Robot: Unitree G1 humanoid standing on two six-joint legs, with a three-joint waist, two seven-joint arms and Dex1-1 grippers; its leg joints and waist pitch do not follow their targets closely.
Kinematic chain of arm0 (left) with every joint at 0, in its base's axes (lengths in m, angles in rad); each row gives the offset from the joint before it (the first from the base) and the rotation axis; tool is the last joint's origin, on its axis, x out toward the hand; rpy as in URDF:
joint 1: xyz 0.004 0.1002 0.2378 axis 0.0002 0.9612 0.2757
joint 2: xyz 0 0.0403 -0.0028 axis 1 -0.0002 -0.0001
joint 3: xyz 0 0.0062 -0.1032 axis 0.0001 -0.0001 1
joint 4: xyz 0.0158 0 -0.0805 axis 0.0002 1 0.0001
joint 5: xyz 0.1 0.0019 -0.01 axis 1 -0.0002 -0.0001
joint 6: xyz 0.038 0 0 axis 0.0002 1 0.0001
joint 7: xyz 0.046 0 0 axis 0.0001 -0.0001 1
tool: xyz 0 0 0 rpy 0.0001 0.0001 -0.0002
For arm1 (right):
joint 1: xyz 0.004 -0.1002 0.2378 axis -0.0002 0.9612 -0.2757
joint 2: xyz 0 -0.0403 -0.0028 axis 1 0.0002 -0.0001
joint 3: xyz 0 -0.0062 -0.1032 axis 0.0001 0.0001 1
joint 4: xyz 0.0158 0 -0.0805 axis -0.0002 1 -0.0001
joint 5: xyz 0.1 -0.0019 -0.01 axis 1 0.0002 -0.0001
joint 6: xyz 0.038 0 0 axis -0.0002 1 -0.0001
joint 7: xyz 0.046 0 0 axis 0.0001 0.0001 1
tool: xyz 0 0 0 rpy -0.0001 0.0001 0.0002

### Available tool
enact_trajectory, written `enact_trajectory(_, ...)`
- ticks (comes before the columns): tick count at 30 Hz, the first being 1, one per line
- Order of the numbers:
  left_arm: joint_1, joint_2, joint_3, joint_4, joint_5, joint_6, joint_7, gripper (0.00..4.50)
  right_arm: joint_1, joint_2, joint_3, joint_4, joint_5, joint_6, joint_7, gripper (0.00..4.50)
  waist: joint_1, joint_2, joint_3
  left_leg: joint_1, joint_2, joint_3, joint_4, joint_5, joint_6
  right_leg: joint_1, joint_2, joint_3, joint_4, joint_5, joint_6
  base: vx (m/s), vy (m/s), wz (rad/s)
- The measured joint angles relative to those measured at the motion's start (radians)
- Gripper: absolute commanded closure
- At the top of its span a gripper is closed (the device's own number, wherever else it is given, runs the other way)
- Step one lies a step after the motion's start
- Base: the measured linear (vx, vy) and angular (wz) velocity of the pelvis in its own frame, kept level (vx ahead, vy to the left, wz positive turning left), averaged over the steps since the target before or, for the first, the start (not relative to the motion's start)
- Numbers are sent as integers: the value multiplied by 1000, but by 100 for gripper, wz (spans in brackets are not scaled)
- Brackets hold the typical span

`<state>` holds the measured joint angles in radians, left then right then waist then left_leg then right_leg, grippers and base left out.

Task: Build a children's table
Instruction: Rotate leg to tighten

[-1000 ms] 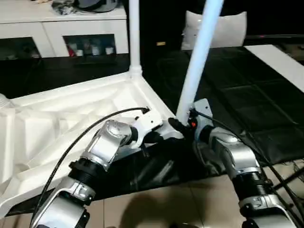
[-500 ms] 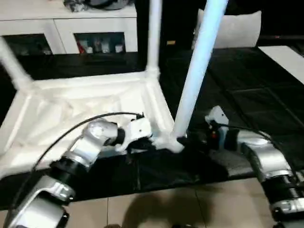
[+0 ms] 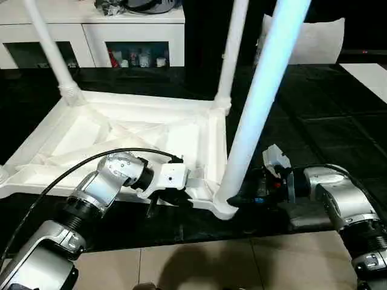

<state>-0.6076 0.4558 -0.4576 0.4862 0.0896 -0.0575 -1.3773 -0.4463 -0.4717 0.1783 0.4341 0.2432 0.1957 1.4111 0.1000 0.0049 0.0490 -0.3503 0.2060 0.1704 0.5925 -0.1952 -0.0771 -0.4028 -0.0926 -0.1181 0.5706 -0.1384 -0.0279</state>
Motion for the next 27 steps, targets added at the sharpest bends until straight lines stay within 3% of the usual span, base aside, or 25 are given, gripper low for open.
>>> enact_trajectory(9,-10,-6,-3,11,0,-11,-13,450,0,9,20,0,13,38,36,200,3,0,0,0,0,0,2,0,0,0,-1,0,4,-2,3,0,0,0)
enact_trajectory(14,-10,-5,-2,11,-1,-11,-14,450,2,6,24,-7,20,45,37,224,4,0,0,0,0,0,2,0,0,0,-1,0,5,-3,4,0,0,0)
enact_trajectory(21,8,-40,27,-13,-32,121,7,450,54,8,-5,-96,31,123,-18,241,12,2,0,1,0,0,3,0,-1,0,-1,1,6,-3,4,0,0,0)
enact_trajectory(23,10,-54,43,-24,-18,188,62,450,55,31,-19,-103,17,142,-105,241,6,3,0,1,0,1,3,1,-2,1,-1,1,7,-3,4,0,0,0)
enact_trajectory(25,11,-72,62,-30,-1,251,133,450,51,71,-39,-106,-11,155,-223,243,-11,3,0,2,0,0,3,2,-3,2,-1,1,6,-3,4,0,0,0)
enact_trajectory(27,17,-114,88,-38,18,324,225,450,37,139,-82,-89,-44,172,-385,247,-40,2,0,3,0,0,4,3,-5,3,-1,-1,5,-3,4,0,0,0)
